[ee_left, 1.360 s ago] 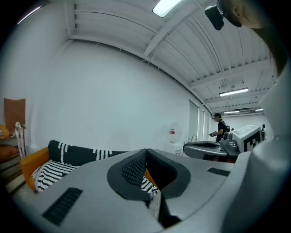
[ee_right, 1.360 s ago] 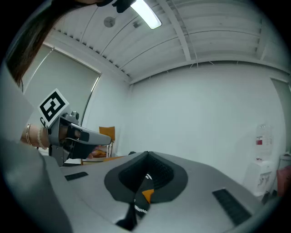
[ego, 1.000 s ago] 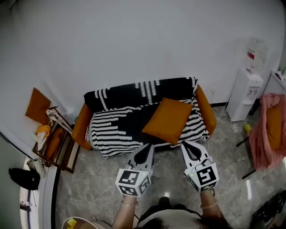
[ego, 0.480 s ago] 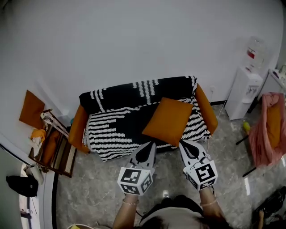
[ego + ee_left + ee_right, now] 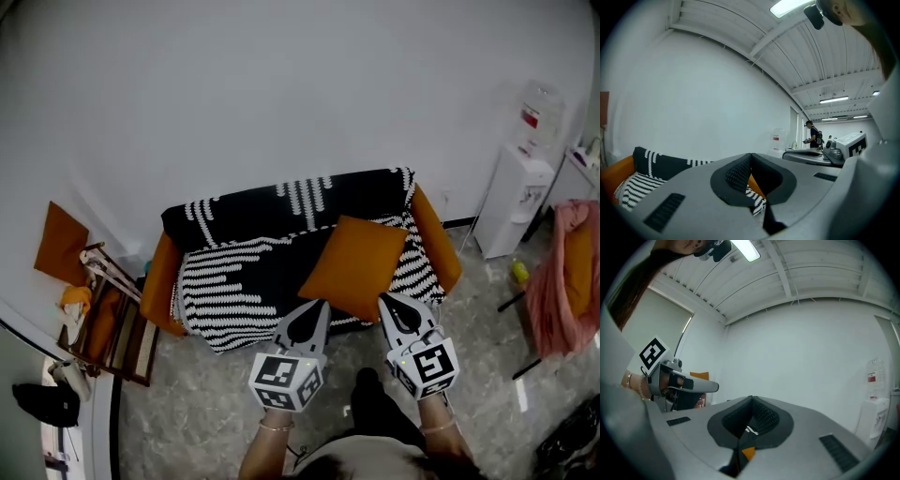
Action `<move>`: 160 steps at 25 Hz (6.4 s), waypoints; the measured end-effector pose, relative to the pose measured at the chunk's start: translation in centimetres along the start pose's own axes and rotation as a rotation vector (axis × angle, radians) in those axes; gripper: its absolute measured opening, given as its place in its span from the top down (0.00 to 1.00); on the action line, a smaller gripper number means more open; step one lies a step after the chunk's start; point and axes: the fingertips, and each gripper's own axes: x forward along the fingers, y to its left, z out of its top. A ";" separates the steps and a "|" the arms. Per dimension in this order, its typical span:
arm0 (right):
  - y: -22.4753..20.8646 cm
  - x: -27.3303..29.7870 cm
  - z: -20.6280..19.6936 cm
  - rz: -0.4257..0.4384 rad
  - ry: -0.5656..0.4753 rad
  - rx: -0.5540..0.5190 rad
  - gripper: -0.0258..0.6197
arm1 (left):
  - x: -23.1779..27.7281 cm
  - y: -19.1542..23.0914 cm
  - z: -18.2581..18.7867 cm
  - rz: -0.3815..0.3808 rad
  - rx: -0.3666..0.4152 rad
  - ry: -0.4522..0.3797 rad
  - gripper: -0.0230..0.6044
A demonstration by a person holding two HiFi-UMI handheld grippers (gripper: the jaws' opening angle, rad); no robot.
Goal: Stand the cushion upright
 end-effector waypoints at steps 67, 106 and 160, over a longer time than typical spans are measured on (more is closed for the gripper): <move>-23.5 29.5 -52.8 -0.068 0.582 0.252 0.61 | 36.0 40.2 -44.3 0.165 -0.201 0.490 0.60; -17.7 25.1 -71.3 -0.035 0.742 0.675 0.71 | 37.4 44.2 -60.7 0.198 -0.238 0.699 0.88; -36.0 30.2 -33.9 -0.481 0.492 0.521 0.79 | 42.7 35.5 -21.3 -0.060 -0.279 0.388 0.91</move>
